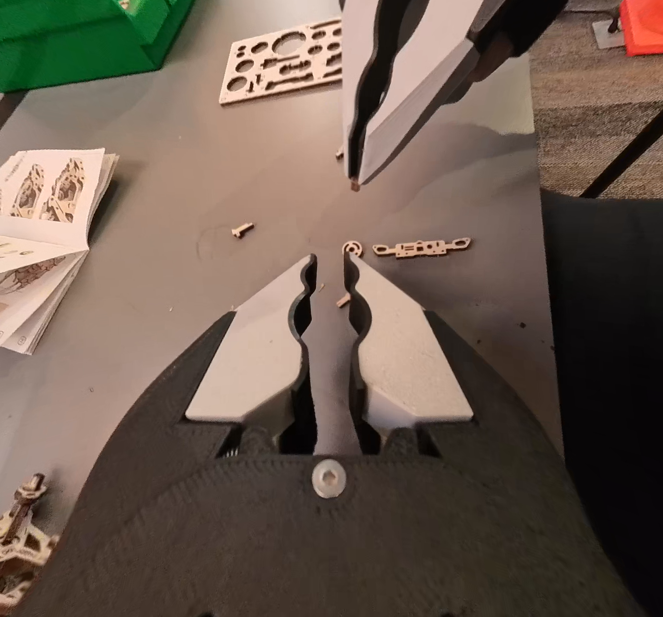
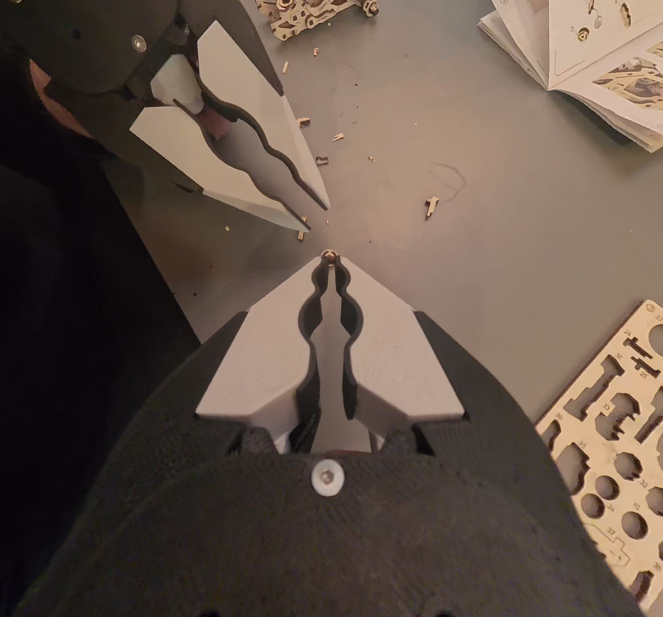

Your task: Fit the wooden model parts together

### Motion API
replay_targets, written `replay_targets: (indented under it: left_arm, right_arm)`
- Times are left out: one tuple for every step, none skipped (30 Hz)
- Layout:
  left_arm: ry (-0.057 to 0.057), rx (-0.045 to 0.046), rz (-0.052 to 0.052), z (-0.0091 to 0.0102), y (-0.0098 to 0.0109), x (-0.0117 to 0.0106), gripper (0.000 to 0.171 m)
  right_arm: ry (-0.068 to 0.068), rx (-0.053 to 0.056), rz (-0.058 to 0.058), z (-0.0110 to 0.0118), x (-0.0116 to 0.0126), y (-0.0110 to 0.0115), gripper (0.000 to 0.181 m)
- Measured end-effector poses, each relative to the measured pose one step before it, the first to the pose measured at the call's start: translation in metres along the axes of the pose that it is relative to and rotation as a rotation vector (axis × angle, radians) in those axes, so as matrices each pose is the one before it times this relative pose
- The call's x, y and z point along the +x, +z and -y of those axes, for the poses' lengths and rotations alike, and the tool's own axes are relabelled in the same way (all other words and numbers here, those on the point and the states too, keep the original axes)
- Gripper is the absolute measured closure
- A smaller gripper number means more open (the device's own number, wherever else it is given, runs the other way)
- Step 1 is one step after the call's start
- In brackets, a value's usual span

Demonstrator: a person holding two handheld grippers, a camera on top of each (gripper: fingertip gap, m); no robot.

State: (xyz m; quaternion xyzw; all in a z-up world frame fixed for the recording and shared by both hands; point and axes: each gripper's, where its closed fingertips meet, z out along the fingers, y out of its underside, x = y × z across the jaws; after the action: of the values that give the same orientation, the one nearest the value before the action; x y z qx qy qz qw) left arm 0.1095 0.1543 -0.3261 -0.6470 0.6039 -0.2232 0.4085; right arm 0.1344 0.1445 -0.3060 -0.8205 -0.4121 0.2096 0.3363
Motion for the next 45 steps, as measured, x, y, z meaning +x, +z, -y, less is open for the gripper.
replay_targets:
  left_arm:
    - [0.0013,0.01115,-0.0036,0.00235,-0.00025,-0.00002,0.159]
    - [0.0001,0.00913,-0.0034,0.0018,0.00006,0.00018,0.158]
    - [-0.0007,0.00329,-0.0037,0.00101,0.00029,0.00013,0.157]
    - [0.0024,-0.00298,-0.0019,0.00017,0.00053,-0.00006,0.156]
    - [0.0039,-0.0005,-0.0046,0.00035,0.0005,0.00057,0.156]
    - [0.0011,-0.00003,-0.0038,0.00028,0.00042,0.00044,0.156]
    - [0.0028,-0.00372,-0.0122,-0.00014,0.00051,0.00187,0.156]
    - [0.0063,-0.00934,-0.0114,-0.00104,0.00049,0.00201,0.156]
    - [0.0085,-0.01168,-0.0039,-0.00177,0.00036,0.00104,0.156]
    - [0.0052,-0.00715,0.0079,-0.00146,0.0001,-0.00057,0.156]
    - [0.0015,0.00081,-0.0055,-0.00065,0.00006,0.00115,0.157]
    - [-0.0007,-0.00025,-0.0075,-0.00072,0.00046,0.00148,0.157]
    - [0.0038,-0.00754,-0.0019,-0.00176,0.00069,0.00063,0.157]
    - [0.0049,-0.02026,0.0006,-0.00366,0.00134,0.00004,0.157]
    - [0.0028,-0.0188,-0.0065,-0.00329,0.00154,0.00088,0.157]
    - [0.0032,-0.00334,-0.0055,-0.00044,0.0006,0.00102,0.157]
    - [0.0074,0.00781,-0.0012,0.00146,-0.00016,0.0007,0.157]
    - [0.0068,0.00793,-0.0032,0.00109,-0.00046,0.001,0.157]
    - [0.0071,0.00624,-0.0035,0.00061,-0.00047,0.00077,0.157]
    - [0.0083,0.00721,-0.0124,0.00064,-0.00058,0.00202,0.157]
    - [0.0068,0.00533,-0.0098,0.00049,-0.00063,0.00146,0.157]
    - [0.003,0.00578,-0.0068,0.00053,-0.00055,0.00103,0.157]
    - [0.0029,0.00731,-0.0094,0.00076,-0.00058,0.00139,0.157]
    - [0.0073,0.01725,-0.0009,0.00239,-0.00137,0.00066,0.157]
    - [0.0049,0.02559,-0.0007,0.00396,-0.00169,0.00074,0.157]
    - [-0.0011,0.02043,-0.0113,0.00358,-0.00122,0.00189,0.157]
    - [-0.0037,0.01271,-0.0136,0.00284,-0.00047,0.00211,0.156]
    - [-0.0043,0.01063,-0.0021,0.00245,-0.00051,0.00039,0.155]
    - [-0.0064,0.01397,-0.0003,0.00292,-0.0005,-0.00013,0.154]
    - [-0.009,0.01577,-0.012,0.00331,-0.00056,0.00156,0.154]
    - [-0.0098,0.01422,-0.0123,0.00318,-0.00057,0.00169,0.154]
    - [-0.0054,0.01254,-0.0075,0.00283,-0.00047,0.00128,0.154]
    - [0.0009,0.00488,0.0,0.002,-0.00018,0.00052,0.154]
    - [0.0087,0.00582,0.0079,0.00228,-0.00042,-0.00005,0.154]
    - [0.0113,0.01079,0.0049,0.00318,-0.0004,0.00083,0.154]
    - [0.0072,0.01128,0.0058,0.00341,-0.00021,0.00065,0.154]
    - [0.0093,0.01473,0.0125,0.0039,-0.0004,-0.00007,0.155]
    - [0.0122,0.02449,0.0316,0.0054,-0.0012,-0.00262,0.155]
    - [0.0086,0.02955,0.0184,0.00602,-0.00141,-0.00117,0.157]
    - [0.0032,0.02047,0.0115,0.00478,-0.00104,-0.00081,0.159]
    - [0.0064,0.00628,0.0209,0.00212,-0.00049,-0.00242,0.162]
    - [0.0095,0.00647,0.0179,0.0017,-0.00054,-0.00183,0.165]
    - [0.0083,0.01147,0.0083,0.00243,-0.00074,-0.00043,0.169]
    - [0.0085,0.00318,0.0049,0.00118,-0.00063,0.00026,0.169]
    - [0.0097,0.00252,0.0107,0.00106,-0.00037,-0.00046,0.17]
  right_arm:
    - [0.0024,-0.0024,-0.0029,-0.00022,0.00011,-0.00135,0.18]
    - [0.0032,-0.0003,-0.0019,0.0004,-0.00004,-0.00144,0.18]
    - [0.0039,0.0033,-0.0004,0.00101,-0.00006,-0.00124,0.18]
    - [0.0051,0.0049,0.0007,0.00131,-0.0002,-0.00092,0.18]
    - [0.0066,0.0044,0.0014,0.00092,-0.00003,-0.00032,0.18]
    - [0.0068,0.0006,0.0019,-0.00011,0.00004,0.00047,0.18]
    - [0.0044,-0.0042,-0.001,-0.0012,0.00053,0.00102,0.18]
    - [0.0008,-0.0072,-0.0023,-0.00129,0.00037,0.00094,0.18]
    - [-0.0018,-0.0062,-0.001,-0.00073,-0.00021,0.00093,0.18]
    - [-0.0026,-0.0067,0.0016,-0.00077,-0.00083,0.00124,0.18]
    - [-0.0031,-0.0103,0.0026,-0.00111,-0.00105,0.00187,0.18]
    - [-0.0058,-0.0122,0.0015,-0.0014,-0.00105,0.00258,0.18]
    - [-0.0068,-0.0127,0.0003,-0.00118,-0.001,0.00265,0.18]
    - [-0.0061,-0.0114,0.001,-0.00076,-0.00093,0.00261,0.18]
    - [-0.0053,-0.0127,0.0012,-0.0008,-0.0008,0.00244,0.18]
    - [-0.0077,-0.0105,-0.0058,-0.0004,0.00035,0.00168,0.18]
    - [-0.0056,-0.0097,-0.0053,-0.00036,0.00053,0.00118,0.18]
    - [-0.0011,-0.0063,-0.0021,-0.00038,0.00025,0.00067,0.18]
    - [0.0023,-0.0045,0.0024,-0.00028,-0.00044,0.00025,0.18]
    - [-0.0012,-0.0082,0.0042,-0.00098,-0.00103,-0.0004,0.18]
    - [-0.0051,-0.0121,0.0029,-0.00153,-0.00123,-0.00116,0.18]
    - [-0.0038,-0.0115,0.0054,-0.00169,-0.00184,-0.00157,0.18]
    - [0.0003,-0.0054,0.0067,-0.001,-0.00228,-0.00164,0.18]
    - [0.0053,0.0016,0.0087,-0.00014,-0.00276,-0.00138,0.18]
    - [0.0059,0.0078,0.0096,0.00043,-0.00294,-0.00117,0.18]
    - [0.0095,0.0104,0.0124,0.00052,-0.00309,-0.0009,0.18]
    - [0.0178,0.0196,0.0226,0.00144,-0.00351,-0.00112,0.18]
    - [0.0262,0.0284,0.0234,0.0023,-0.00265,-0.00153,0.18]
    - [0.0228,0.0233,0.0161,0.00172,-0.00106,-0.00162,0.18]
    - [0.0155,0.0202,0.0108,0.00191,-0.00063,-0.0016,0.18]
    - [0.0168,0.0283,0.0205,0.00383,-0.00221,-0.00202,0.18]
    - [0.0161,0.028,0.023,0.00413,-0.00255,-0.00189,0.18]
    - [0.0142,0.0173,0.0173,0.00266,-0.0016,-0.00166,0.18]
    - [0.0221,0.0146,0.0219,0.00205,-0.00153,-0.00144,0.18]
    - [0.0398,0.0254,0.028,0.00325,-0.00129,-0.00197,0.18]
    - [0.0514,0.0369,0.0352,0.00441,-0.00163,-0.00259,0.18]
    - [0.0609,0.0413,0.0376,0.00484,-0.00151,-0.00277,0.18]
    - [0.0591,0.0455,0.0338,0.00512,-0.00119,-0.00287,0.18]
    - [0.052,0.0454,0.0353,0.00508,-0.0022,-0.0025,0.18]
    - [0.0406,0.0297,0.0263,0.00255,-0.00179,-0.00166,0.18]
    - [0.0269,0.0182,0.0114,0.00098,-0.00042,-0.00108,0.18]
    - [0.0201,0.0024,0.0037,-0.00135,0.0004,-0.00033,0.18]
    - [0.0174,-0.003,0.0052,-0.00216,0.00012,0.00025,0.18]
    - [0.0216,0.0105,0.0126,0.00009,-0.00092,-0.00026,0.18]
    - [0.0246,0.011,0.0134,0.00039,-0.0006,-0.00067,0.18]
